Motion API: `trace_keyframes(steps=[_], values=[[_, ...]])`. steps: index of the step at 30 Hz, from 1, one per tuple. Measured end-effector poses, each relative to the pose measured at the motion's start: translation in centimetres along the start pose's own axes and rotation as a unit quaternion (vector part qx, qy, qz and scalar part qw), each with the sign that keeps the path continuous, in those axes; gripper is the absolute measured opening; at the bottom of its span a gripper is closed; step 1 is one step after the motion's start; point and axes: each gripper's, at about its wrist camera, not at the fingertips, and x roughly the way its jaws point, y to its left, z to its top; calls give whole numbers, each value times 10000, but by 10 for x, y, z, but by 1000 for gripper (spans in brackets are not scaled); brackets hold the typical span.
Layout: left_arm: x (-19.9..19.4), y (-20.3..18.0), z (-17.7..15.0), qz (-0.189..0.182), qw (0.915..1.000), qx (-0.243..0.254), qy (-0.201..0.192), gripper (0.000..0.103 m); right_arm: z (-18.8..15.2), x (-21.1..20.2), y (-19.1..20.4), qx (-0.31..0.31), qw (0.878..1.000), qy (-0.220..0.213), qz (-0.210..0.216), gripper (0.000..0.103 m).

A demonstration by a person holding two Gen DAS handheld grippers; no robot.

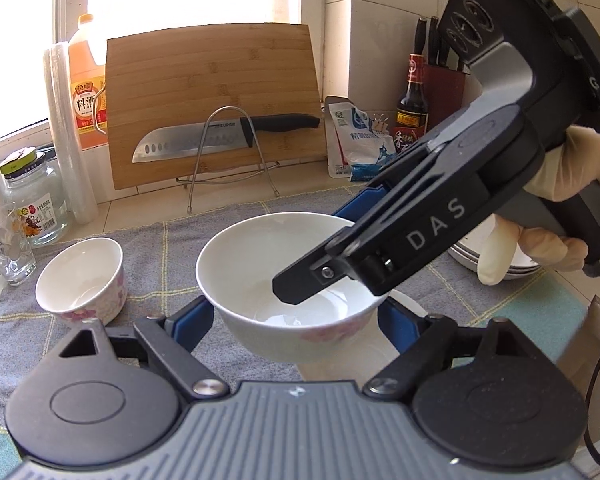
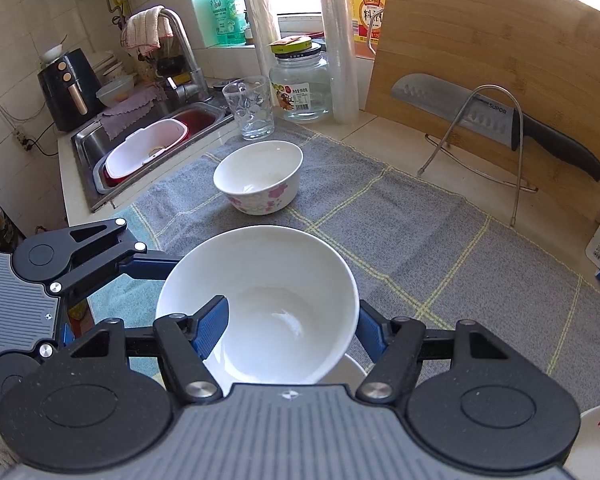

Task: Organize plates and bowls
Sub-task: 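Carry the gripped bowl with the right tool over the placed bowl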

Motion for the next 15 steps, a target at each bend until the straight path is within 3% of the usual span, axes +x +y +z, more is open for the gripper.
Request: trace_keyframes(steps=[15], values=[[-1, -22, -10, -300, 9993, 100, 181, 88, -33, -16, -1, 278, 9995, 53, -147, 73]])
